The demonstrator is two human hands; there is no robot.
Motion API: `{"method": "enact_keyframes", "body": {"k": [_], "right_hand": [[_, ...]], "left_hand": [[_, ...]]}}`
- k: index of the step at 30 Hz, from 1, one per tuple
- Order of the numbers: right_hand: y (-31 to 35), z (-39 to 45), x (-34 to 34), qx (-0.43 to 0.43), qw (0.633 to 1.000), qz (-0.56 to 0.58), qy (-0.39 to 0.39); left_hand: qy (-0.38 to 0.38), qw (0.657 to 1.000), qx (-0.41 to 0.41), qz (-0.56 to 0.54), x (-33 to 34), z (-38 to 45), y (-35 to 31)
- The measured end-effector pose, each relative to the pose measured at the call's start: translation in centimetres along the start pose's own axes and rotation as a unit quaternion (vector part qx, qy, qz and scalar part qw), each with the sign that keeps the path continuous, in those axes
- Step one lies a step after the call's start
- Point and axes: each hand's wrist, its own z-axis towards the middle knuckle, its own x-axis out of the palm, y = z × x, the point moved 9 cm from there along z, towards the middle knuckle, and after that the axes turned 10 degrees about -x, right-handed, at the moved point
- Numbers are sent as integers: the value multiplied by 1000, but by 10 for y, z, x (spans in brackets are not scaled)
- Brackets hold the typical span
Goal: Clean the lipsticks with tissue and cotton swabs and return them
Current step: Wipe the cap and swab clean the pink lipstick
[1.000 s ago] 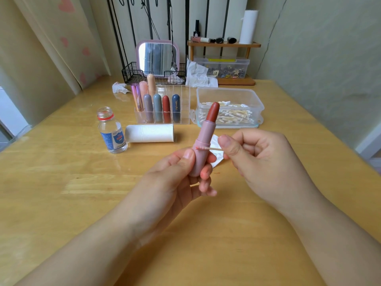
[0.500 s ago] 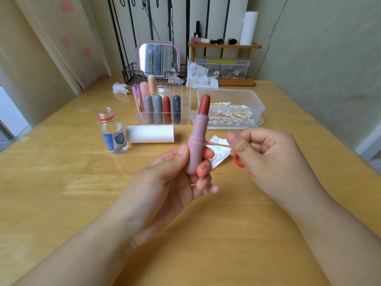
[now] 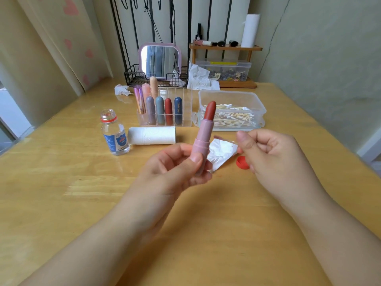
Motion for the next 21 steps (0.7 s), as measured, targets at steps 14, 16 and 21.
{"method": "enact_keyframes", "body": {"k": [14, 16, 21], "right_hand": [[-21, -7, 26, 52, 981, -99, 158], [-20, -8, 27, 54, 980, -105, 162], [-19, -10, 26, 57, 979, -110, 162]], "left_hand": [[-252, 958, 18, 135, -62, 6, -12], [-275, 939, 25, 205, -69, 8, -14], [-337, 883, 6, 326, -94, 14, -13]]}}
